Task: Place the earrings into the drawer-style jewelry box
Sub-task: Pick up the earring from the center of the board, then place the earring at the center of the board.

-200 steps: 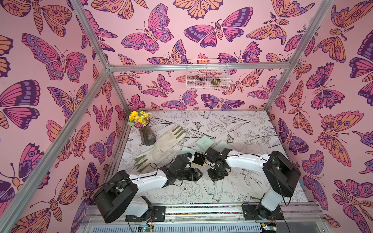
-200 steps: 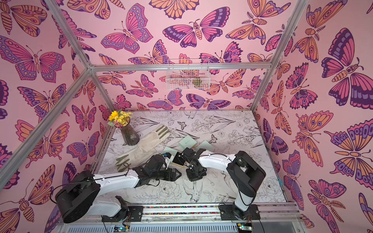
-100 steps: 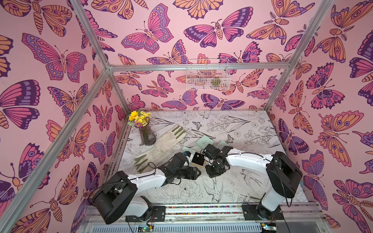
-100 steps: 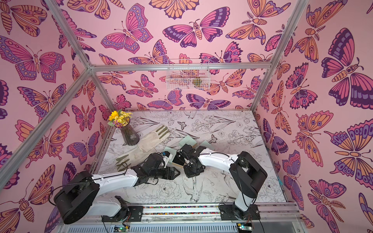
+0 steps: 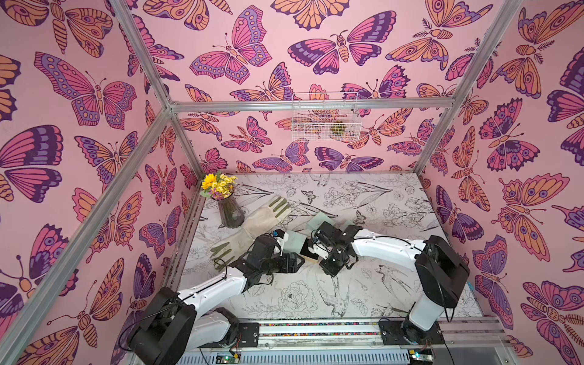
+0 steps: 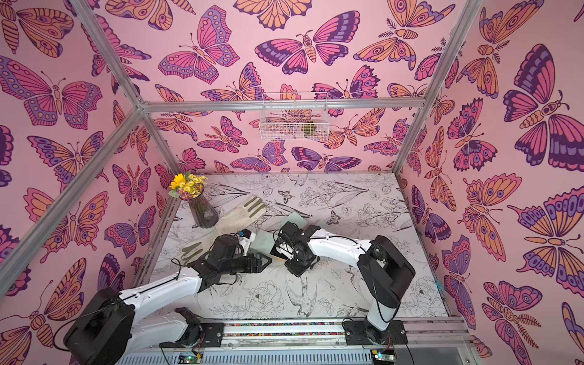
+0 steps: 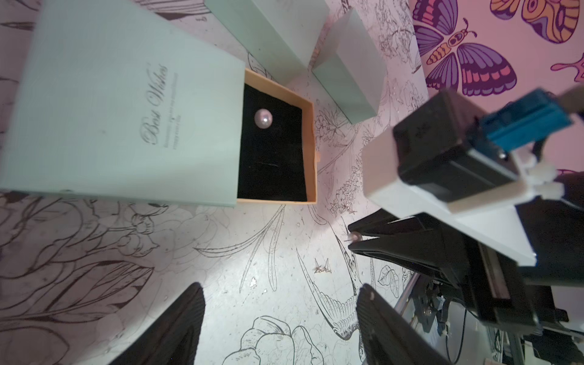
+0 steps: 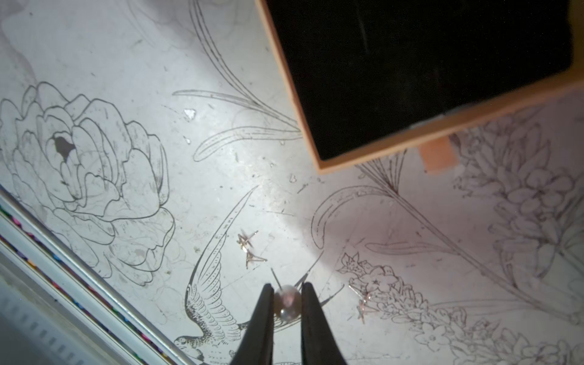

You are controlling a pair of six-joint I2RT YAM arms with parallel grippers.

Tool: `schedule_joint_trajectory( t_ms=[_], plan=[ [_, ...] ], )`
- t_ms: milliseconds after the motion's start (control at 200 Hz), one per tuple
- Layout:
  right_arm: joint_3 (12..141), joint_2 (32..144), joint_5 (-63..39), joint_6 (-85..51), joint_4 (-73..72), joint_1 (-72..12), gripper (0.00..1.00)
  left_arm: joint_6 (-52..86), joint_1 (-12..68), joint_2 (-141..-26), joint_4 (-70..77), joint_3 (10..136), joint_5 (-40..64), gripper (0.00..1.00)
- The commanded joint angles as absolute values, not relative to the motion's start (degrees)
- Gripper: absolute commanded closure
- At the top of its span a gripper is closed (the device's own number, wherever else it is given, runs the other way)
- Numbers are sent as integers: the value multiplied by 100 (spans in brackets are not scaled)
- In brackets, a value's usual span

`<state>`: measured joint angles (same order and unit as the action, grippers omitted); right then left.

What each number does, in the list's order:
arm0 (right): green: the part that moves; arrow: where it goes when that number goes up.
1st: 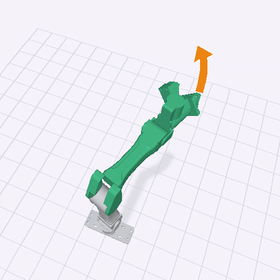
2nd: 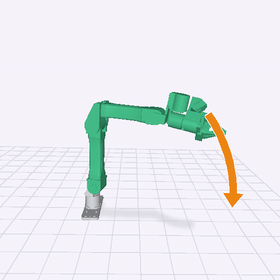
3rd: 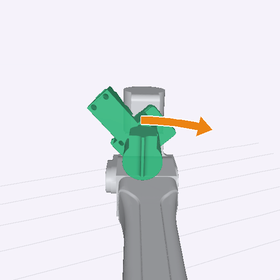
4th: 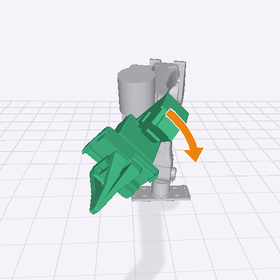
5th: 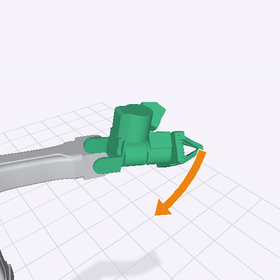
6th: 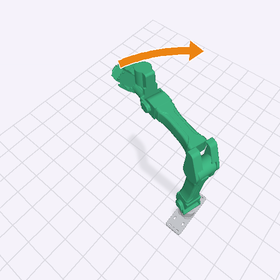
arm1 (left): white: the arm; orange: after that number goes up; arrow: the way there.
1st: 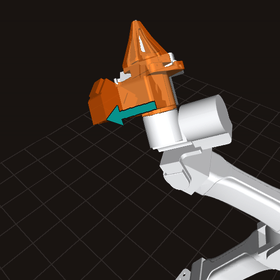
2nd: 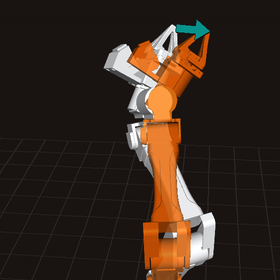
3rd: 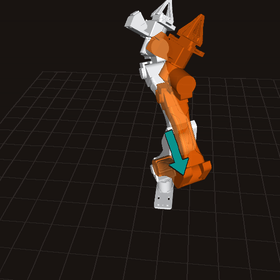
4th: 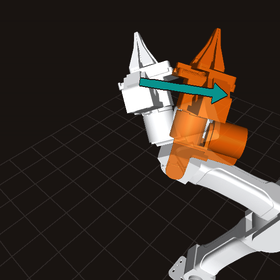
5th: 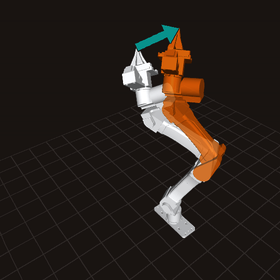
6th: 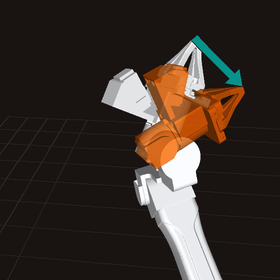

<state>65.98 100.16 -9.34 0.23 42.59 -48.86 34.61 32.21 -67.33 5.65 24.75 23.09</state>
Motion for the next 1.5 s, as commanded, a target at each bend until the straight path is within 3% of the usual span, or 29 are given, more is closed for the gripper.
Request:
schedule_joint_trajectory(
  t_ms=[0, 611, 951, 1497],
  plan=[
    [6831, 10315, -1038, 773, 4611, -4913, 90, 3514, 3090, -6574, 448, 2268, 2542, 22],
    [7093, 10824, -906, 1099, 4756, -4977, 80, 3501, 3041, -6899, 690, 2319, 2592, 23],
    [7040, 10856, -819, 1072, 4715, -4970, 64, 3526, 3039, -7030, 781, 2345, 2661, 23],
    [6760, 10468, -470, 950, 4611, -4966, 65, 3532, 3058, -7064, 791, 2339, 2718, 23]
  ],
)
